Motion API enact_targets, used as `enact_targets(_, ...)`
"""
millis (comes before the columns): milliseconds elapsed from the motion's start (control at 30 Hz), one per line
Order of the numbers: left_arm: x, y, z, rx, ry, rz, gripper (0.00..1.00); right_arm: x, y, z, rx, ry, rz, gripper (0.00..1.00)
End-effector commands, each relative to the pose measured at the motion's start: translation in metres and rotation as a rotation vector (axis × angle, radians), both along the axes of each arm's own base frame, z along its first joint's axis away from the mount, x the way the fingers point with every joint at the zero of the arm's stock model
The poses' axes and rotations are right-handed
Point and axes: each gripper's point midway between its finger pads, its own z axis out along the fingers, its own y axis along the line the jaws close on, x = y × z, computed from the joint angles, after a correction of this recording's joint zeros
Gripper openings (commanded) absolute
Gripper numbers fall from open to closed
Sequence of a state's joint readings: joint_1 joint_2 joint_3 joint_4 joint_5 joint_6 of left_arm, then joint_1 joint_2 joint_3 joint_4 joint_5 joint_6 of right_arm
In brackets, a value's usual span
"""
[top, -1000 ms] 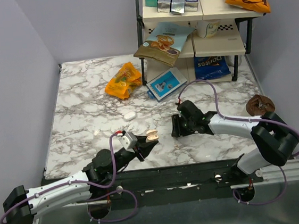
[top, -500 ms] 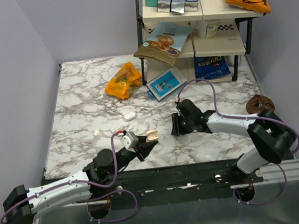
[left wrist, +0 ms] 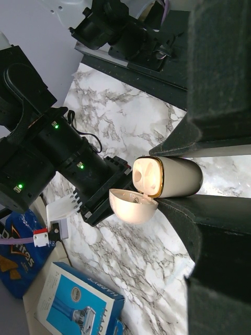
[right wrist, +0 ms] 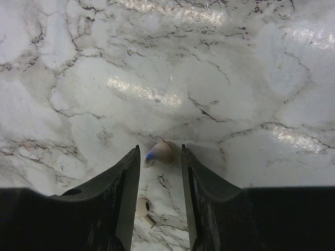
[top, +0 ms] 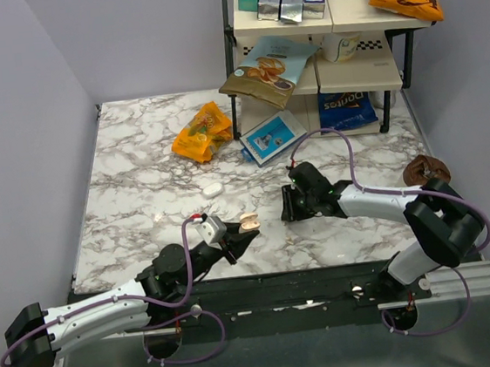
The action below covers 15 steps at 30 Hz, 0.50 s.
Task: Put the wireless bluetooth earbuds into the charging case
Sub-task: Pick up the earbud from the center of the board.
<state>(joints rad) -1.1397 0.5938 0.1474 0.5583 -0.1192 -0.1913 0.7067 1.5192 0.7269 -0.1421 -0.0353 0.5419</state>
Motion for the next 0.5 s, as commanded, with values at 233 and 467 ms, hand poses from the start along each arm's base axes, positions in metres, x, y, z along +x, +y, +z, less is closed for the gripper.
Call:
enact_targets(233, -0.0001, 0.0000, 0.0051, -0.029, 0.001, 0.005, 0.00, 0.0007, 0.0047, -0.0037, 0.013, 0.013, 0.018, 0.38)
enact_targets(467, 0.0003, 0.0003, 0.0039, -0.030, 0.005, 0.008, 0.00, 0.0008, 0.0041, 0.0056, 0.029, -0.010, 0.016, 0.28)
